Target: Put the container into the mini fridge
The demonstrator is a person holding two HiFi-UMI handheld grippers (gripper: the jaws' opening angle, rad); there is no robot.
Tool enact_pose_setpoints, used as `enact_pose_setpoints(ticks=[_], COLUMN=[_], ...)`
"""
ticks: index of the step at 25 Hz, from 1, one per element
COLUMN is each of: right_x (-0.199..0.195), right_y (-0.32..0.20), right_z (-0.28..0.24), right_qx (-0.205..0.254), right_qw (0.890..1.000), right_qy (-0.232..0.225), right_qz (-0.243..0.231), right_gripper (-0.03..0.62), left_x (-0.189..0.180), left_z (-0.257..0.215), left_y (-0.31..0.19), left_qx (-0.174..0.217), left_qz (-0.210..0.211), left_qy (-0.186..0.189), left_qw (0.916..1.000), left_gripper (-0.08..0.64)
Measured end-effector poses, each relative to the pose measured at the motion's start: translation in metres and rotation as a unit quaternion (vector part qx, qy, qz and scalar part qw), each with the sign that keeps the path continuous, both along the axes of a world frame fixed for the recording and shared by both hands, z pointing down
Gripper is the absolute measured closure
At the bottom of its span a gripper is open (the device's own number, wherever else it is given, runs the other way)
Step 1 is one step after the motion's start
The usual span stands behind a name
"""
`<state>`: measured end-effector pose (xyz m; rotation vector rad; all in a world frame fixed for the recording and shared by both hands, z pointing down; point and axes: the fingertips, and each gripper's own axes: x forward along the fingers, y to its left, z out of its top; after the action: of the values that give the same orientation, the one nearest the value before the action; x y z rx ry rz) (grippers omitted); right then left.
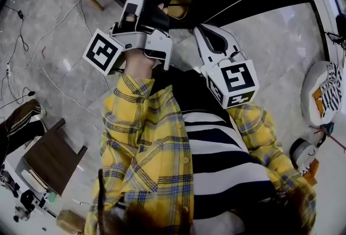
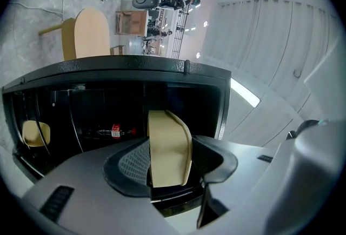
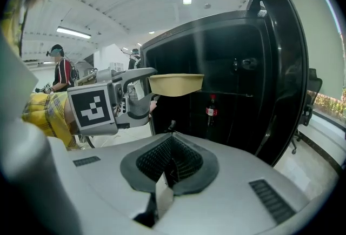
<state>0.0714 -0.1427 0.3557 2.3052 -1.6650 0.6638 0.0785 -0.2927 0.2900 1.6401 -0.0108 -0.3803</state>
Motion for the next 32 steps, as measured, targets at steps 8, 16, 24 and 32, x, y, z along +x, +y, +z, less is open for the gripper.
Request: enact_pose_setpoints(ticks=[8, 16, 24, 32], right_x=[0.005, -0.003, -0.009, -0.010], right_y=[-0.007, -0.004, 0.001, 0.001], right_z=[0.006, 0.009, 0.023, 0.027], right_qx=[0.004, 0.006, 0.000, -0.002], right_qw=[1.000, 0.999, 0.999, 0.998], right_qy=[-0.011, -0.028, -0.048, -0.056], right_qz=[0.011, 0.014, 0.018, 0.018], right_gripper=[0.566, 0.566, 0.566, 0.566], left_x=[0.015, 0.034, 0.046, 0.053], left_z=[0.005, 0.000, 0.002, 0.005], left_y=[-0.009, -0.009, -0.014, -0.016], left_qx=[-0.007, 0.008, 0.009, 0.013], left_qz=[0.004, 0.016, 0.030, 0.035], left_qy=[-0.003, -0.025, -0.041, -0.044], left_qw=[1.0000, 0.9995, 0.9987, 0.9983], left_gripper=[0.324, 0.324, 0.324, 0.324])
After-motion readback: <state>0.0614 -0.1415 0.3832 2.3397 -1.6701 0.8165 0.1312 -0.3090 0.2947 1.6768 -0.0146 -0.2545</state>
